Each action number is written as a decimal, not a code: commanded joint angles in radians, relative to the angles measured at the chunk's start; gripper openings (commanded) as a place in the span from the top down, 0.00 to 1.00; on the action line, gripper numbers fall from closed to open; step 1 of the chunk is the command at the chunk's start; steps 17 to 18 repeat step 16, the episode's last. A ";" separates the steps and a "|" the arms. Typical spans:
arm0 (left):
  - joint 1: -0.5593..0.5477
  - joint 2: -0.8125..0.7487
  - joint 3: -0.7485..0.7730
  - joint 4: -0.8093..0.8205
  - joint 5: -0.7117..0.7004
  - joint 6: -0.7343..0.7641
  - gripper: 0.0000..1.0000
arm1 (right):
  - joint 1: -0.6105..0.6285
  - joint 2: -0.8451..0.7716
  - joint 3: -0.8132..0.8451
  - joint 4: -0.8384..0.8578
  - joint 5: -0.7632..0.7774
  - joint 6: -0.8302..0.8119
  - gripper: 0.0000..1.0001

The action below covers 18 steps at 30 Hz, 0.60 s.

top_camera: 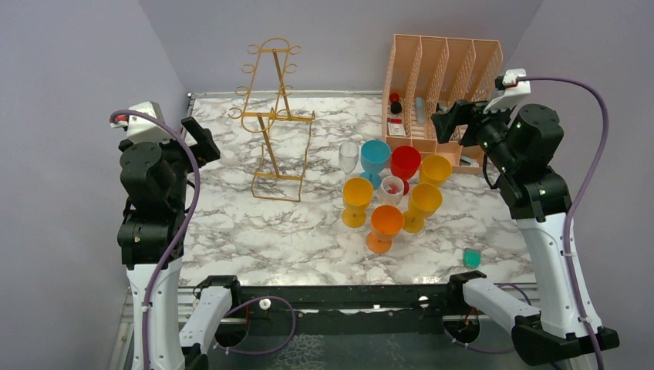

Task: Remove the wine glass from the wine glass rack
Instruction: Reset both arms

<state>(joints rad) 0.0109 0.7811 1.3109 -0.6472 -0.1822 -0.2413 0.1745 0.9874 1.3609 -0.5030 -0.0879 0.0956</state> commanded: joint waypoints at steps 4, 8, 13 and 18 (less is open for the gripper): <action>-0.005 -0.003 0.037 -0.011 0.049 0.017 0.01 | -0.004 -0.051 0.055 0.019 0.002 -0.017 0.00; -0.007 -0.007 0.037 -0.011 0.058 0.017 0.01 | -0.004 -0.064 0.044 0.035 0.000 -0.013 0.00; -0.008 -0.011 0.037 -0.011 0.063 0.014 0.01 | -0.004 -0.057 0.052 0.033 -0.005 -0.001 0.00; -0.009 -0.009 0.037 -0.009 0.068 0.013 0.01 | -0.004 -0.051 0.045 0.037 0.027 0.017 0.00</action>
